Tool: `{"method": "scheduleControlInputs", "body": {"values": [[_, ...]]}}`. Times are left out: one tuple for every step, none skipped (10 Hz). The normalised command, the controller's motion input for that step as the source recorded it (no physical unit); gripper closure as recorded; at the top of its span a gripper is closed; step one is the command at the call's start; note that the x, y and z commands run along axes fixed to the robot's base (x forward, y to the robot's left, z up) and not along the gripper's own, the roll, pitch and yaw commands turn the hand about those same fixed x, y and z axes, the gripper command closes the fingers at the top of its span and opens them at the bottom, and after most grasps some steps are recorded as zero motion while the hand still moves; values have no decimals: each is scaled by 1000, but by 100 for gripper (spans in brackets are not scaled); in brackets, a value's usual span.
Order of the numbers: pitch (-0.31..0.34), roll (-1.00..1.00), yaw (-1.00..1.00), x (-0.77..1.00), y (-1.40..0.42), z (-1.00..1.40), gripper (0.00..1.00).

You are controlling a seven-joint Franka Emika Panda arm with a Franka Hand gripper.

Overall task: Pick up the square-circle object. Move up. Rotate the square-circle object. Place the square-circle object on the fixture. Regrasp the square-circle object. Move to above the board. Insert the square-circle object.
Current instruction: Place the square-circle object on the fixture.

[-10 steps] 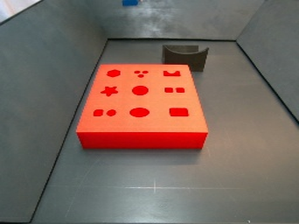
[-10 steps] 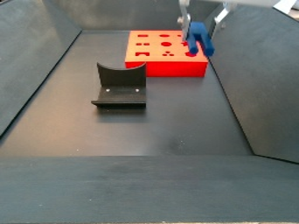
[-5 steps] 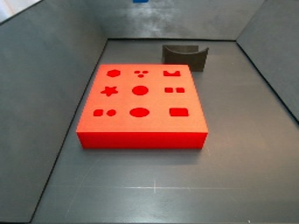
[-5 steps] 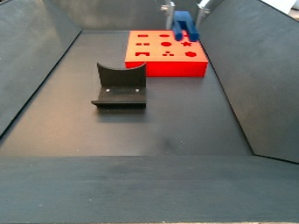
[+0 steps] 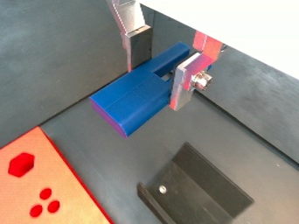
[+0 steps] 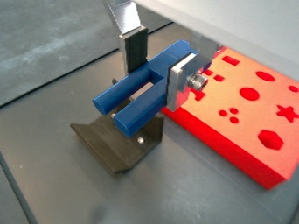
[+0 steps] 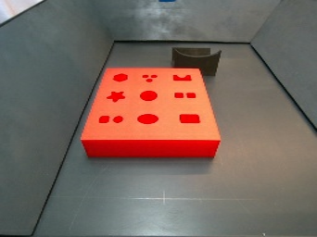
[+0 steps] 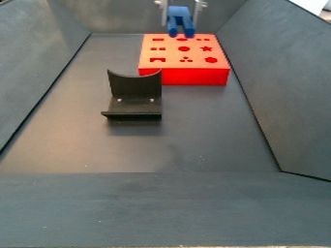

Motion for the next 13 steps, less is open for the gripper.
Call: {"method": "scheduleControlInputs", "body": {"values": [[161, 80, 42, 1000, -109, 56, 100], [164, 76, 41, 1000, -101, 52, 100], [164, 72, 42, 1000, -89, 50, 100], [165, 67, 44, 1000, -77, 40, 100], [175, 60, 41, 1000, -62, 38, 100], [33, -1000, -54, 864, -206, -298, 100], [26, -1000, -61, 766, -158, -295, 100], [24, -1000, -73, 708, -51, -195, 100], [42, -1000, -76, 595, -15, -84, 100], [59, -1000, -77, 534, -2, -51, 100], [81, -1000, -83, 442, 23, -33, 100], [87, -1000, -89, 381, 32, -35, 100], [102, -1000, -103, 294, 38, -27, 100]]}}
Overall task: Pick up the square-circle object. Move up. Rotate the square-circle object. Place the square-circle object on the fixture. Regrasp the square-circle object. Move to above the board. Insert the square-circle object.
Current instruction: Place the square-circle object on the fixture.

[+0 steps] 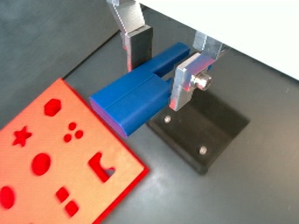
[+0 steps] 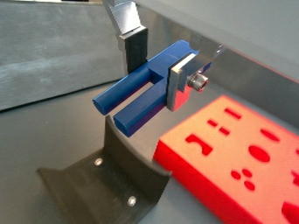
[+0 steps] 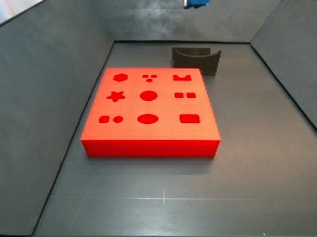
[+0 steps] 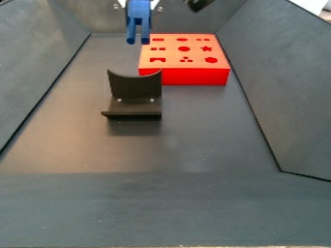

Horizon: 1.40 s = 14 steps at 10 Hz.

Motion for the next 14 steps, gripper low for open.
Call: {"method": "scheduleControlInputs", "body": {"values": [[110, -1000, -113, 251, 40, -21, 100], [113, -882, -123, 169, 43, -19, 100], [102, -706, -120, 108, 46, -21, 100], [67, -466, -117, 71, 45, -16, 100], [53, -349, -112, 70, 39, -13, 100], [41, -210, -99, 71, 25, -11, 100], [184, -1000, -5, 130, 131, -1000, 100], [185, -1000, -27, 137, 141, -1000, 100], [212, -1000, -52, 144, 140, -1000, 100], [227, -867, -102, 163, 135, -1000, 100], [205, -703, -138, 172, 139, -1000, 100], [168, -483, -180, 180, 141, -1000, 100], [147, -371, -191, 184, 142, -1000, 100], [98, -227, -198, 193, 130, -1000, 100]]}}
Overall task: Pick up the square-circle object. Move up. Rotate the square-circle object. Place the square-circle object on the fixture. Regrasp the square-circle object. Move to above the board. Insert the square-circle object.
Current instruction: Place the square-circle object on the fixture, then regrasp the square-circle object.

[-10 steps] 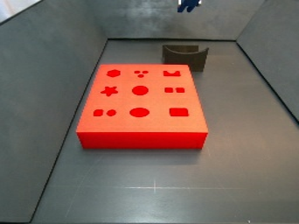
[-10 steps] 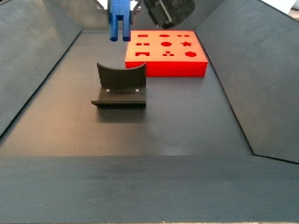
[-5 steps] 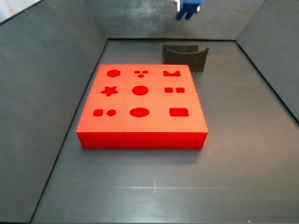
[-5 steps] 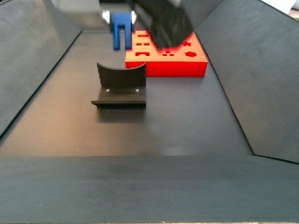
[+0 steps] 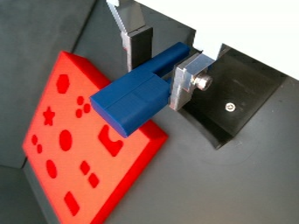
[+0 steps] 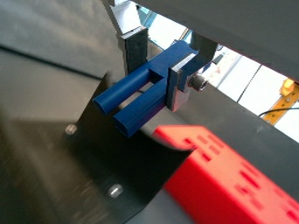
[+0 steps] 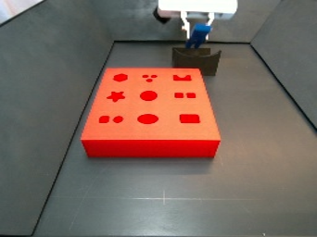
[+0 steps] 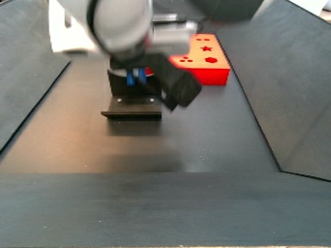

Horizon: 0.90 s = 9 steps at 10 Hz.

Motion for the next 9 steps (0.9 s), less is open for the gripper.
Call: {"method": "scheduleControlInputs", "body": {"values": [[60, -184, -199, 184, 128, -924, 100], [32, -170, -191, 152, 107, -724, 100], [4, -166, -167, 123, 78, -474, 100], [-13, -161, -145, 111, 65, -299, 100], [0, 0, 0, 0, 0, 0, 0], [57, 42, -146, 0, 0, 1000, 0], [60, 47, -138, -5, 3, 1000, 0], [46, 51, -116, -11, 6, 1000, 0], [19, 49, -92, -17, 2, 1000, 0]]}}
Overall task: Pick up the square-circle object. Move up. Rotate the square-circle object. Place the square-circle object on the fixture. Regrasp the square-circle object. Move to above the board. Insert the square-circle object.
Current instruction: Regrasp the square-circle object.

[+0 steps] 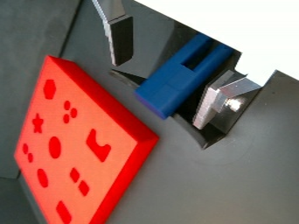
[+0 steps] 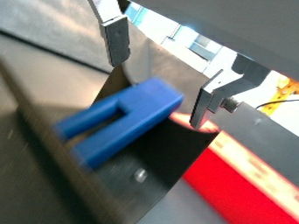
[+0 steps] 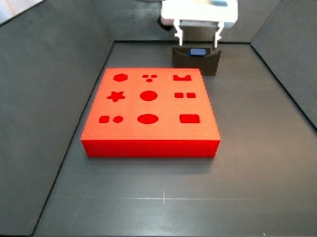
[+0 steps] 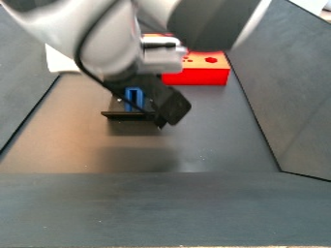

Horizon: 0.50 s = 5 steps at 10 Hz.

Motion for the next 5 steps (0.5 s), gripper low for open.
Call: {"method": "scheduleControlInputs", "body": {"values": [[5, 49, -76, -25, 7, 1000, 0], [2, 46, -64, -30, 7, 994, 0], [-4, 46, -40, -24, 4, 763, 0], [-4, 44, -21, -26, 2, 586, 0], [2, 46, -7, -26, 1, 348, 0]]}}
